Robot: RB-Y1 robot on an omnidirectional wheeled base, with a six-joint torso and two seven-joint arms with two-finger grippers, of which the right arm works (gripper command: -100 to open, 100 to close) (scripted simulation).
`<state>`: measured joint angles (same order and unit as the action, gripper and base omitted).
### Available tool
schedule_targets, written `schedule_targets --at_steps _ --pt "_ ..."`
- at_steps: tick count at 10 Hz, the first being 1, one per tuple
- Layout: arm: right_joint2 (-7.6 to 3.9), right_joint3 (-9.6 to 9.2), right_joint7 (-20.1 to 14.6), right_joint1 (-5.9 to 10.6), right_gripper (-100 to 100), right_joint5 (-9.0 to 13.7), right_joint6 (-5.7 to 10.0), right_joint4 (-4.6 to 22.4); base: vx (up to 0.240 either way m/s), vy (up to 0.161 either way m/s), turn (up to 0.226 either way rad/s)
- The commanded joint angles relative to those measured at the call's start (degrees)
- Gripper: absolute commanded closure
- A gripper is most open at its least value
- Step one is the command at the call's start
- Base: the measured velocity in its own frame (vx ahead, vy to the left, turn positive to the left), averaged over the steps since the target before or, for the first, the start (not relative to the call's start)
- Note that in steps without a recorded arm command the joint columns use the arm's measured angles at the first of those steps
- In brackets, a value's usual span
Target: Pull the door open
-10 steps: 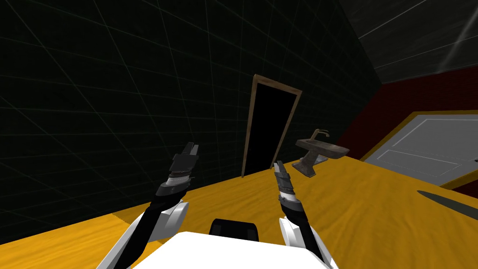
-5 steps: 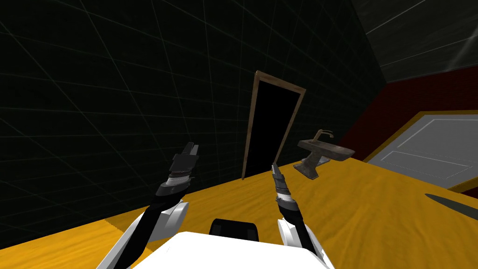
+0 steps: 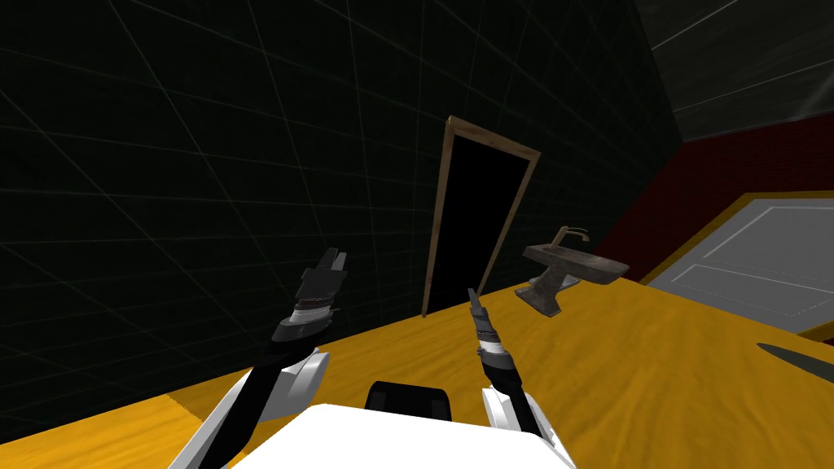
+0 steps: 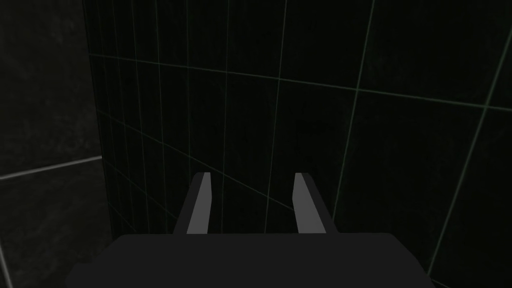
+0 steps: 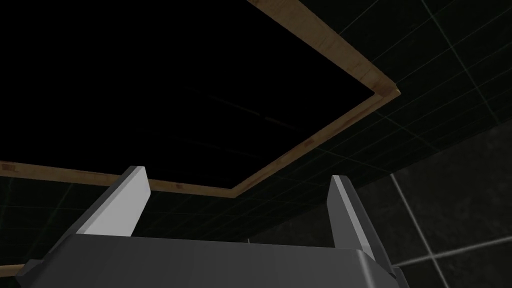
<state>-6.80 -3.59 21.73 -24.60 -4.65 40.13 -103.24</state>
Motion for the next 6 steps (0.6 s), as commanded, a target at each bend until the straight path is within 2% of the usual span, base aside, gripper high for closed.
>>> schedule_targets --at_steps 1,6 --pt "-0.42 -0.44 2.47 0.42 -100 -0.21 0.75 2.26 0.097 0.007 0.005" --pt "-1.62 -1.94 9.70 1.61 -100 -0.93 2.43 8.55 0.099 0.013 0.002"
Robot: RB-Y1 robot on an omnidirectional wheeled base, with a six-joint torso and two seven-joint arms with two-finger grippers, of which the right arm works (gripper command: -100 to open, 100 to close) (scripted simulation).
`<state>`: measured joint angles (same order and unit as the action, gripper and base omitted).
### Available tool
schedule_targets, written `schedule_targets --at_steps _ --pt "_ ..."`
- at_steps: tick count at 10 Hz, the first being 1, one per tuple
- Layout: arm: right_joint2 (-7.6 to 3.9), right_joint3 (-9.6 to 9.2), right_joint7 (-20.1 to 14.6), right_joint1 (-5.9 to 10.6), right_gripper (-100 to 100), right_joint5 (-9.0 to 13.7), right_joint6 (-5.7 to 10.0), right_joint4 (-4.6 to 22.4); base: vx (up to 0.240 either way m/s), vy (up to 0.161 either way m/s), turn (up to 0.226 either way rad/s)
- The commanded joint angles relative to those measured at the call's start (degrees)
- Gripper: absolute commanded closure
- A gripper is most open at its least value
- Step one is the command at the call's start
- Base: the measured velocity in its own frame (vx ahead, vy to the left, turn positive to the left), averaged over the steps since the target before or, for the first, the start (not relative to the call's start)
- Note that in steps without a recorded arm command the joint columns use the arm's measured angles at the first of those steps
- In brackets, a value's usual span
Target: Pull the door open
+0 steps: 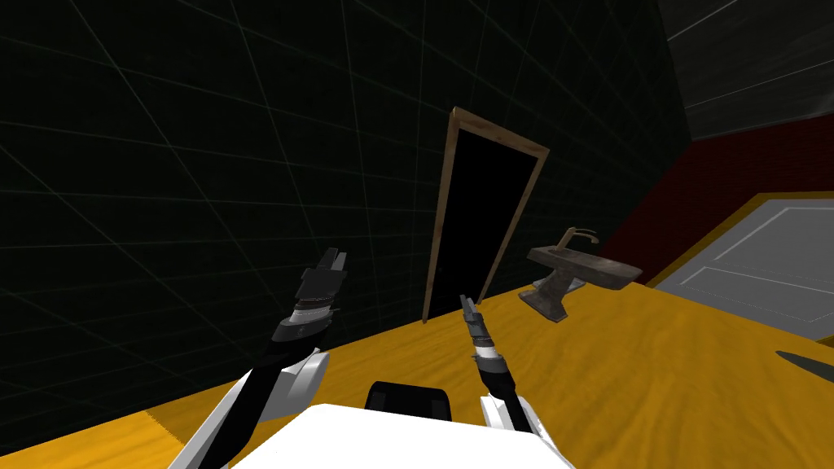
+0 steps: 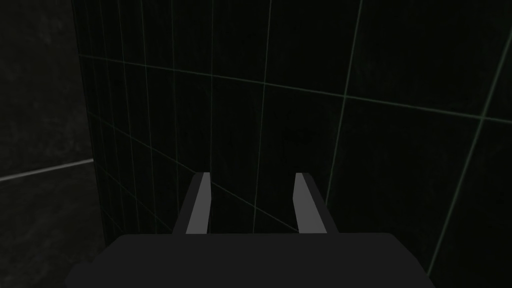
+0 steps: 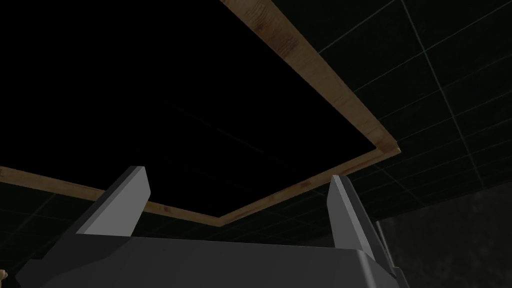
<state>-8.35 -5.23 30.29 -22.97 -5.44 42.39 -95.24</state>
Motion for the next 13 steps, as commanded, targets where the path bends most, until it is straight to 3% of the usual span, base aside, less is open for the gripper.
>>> schedule_targets --at_steps 1,13 --pt "-0.30 -0.60 2.61 0.22 -100 -0.29 0.51 1.83 0.096 -0.003 0.001" --pt "-2.98 -4.15 19.72 3.04 -100 -2.00 4.49 16.71 0.101 -0.007 0.000"
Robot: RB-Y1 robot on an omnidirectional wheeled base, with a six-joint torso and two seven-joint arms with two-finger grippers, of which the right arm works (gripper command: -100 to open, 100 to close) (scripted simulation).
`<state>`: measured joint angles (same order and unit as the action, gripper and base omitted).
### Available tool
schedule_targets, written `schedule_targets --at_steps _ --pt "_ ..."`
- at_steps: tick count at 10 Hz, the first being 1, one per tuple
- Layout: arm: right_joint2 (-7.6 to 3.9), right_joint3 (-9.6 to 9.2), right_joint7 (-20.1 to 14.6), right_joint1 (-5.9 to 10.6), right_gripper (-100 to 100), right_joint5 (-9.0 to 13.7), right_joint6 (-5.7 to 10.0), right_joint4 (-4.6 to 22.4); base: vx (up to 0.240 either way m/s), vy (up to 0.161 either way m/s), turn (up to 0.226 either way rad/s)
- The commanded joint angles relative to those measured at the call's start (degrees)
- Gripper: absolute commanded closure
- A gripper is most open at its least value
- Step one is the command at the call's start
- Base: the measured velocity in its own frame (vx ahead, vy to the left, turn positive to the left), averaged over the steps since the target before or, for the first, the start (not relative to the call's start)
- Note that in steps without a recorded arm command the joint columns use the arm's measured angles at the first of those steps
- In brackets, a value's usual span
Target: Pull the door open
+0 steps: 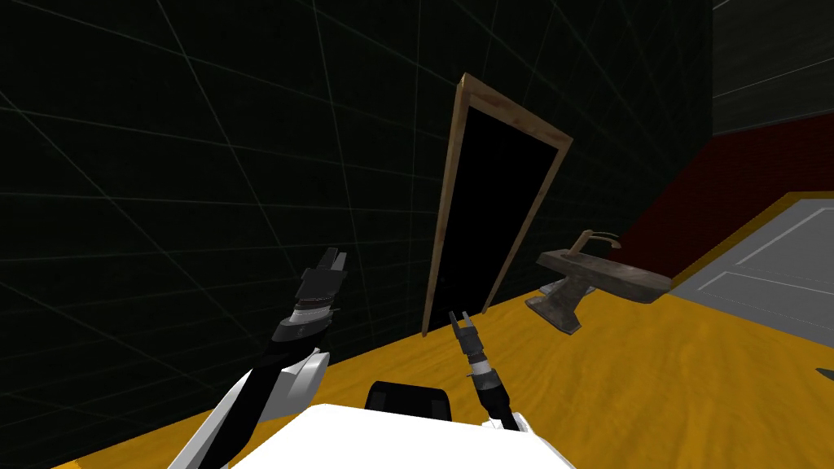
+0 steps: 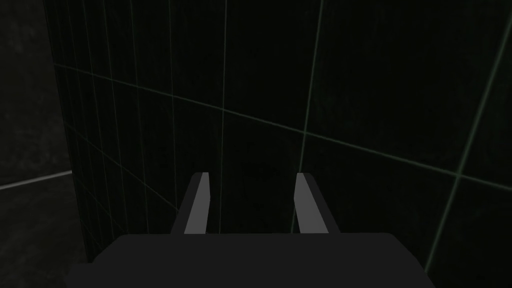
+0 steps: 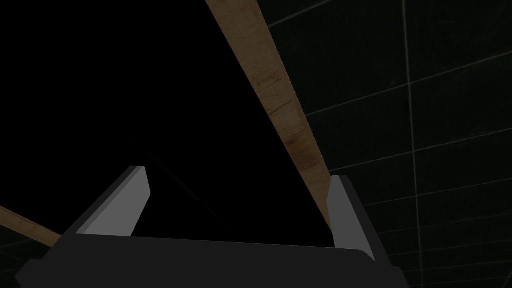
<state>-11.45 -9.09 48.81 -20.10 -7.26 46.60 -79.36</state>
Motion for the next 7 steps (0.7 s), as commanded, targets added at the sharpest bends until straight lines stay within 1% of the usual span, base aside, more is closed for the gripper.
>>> schedule_targets --at_steps 1,4,7 --pt "-0.07 -0.56 2.54 0.38 -100 -0.31 0.59 1.99 0.099 -0.017 -0.003" --pt "-0.66 -1.37 6.43 1.02 -100 -0.70 1.49 5.37 0.096 -0.005 -0.004" --pt "-1.20 -2.12 10.05 1.62 -100 -1.06 2.34 8.52 0.097 -0.024 -0.006"
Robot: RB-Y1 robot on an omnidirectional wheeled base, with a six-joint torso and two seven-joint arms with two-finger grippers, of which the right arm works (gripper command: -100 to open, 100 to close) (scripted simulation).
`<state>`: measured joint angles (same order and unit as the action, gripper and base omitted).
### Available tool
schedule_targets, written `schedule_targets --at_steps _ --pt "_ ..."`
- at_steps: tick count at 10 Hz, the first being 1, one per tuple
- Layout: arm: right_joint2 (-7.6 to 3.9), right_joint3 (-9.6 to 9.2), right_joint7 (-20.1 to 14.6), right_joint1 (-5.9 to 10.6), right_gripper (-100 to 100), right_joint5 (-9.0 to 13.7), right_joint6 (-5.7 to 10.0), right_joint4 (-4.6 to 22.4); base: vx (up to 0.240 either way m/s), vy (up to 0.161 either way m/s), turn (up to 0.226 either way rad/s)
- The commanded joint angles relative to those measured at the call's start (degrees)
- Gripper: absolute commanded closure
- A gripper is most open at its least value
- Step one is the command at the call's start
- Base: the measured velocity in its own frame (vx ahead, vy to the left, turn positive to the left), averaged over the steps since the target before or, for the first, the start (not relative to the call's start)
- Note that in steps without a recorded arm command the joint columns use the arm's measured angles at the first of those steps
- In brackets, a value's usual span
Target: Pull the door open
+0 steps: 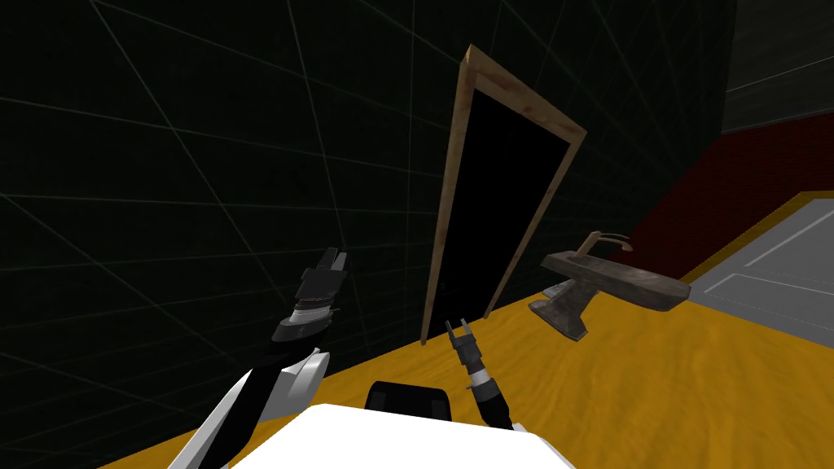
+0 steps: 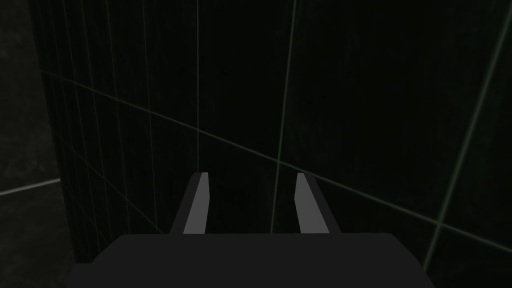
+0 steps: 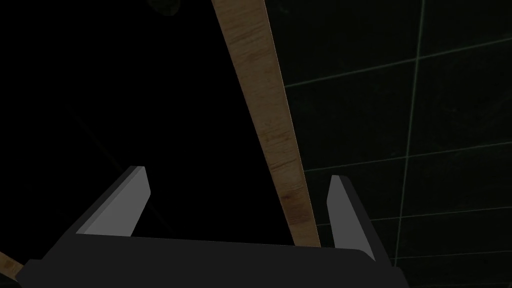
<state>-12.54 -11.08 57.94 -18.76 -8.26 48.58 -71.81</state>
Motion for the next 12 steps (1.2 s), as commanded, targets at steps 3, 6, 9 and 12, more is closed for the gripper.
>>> schedule_targets --at_steps 3,6,9,12 --pt "-0.60 -0.81 4.19 0.82 -100 -0.38 1.12 3.82 0.096 -0.021 -0.007" --pt "-1.05 -1.45 7.26 1.33 -100 -0.69 1.84 6.49 0.094 -0.030 -0.007" --pt "-1.53 -2.13 10.57 1.87 -100 -1.02 2.61 9.37 0.118 -0.032 -0.015" --pt "-2.02 -2.85 14.03 2.44 -100 -1.36 3.41 12.38 0.119 -0.053 -0.020"
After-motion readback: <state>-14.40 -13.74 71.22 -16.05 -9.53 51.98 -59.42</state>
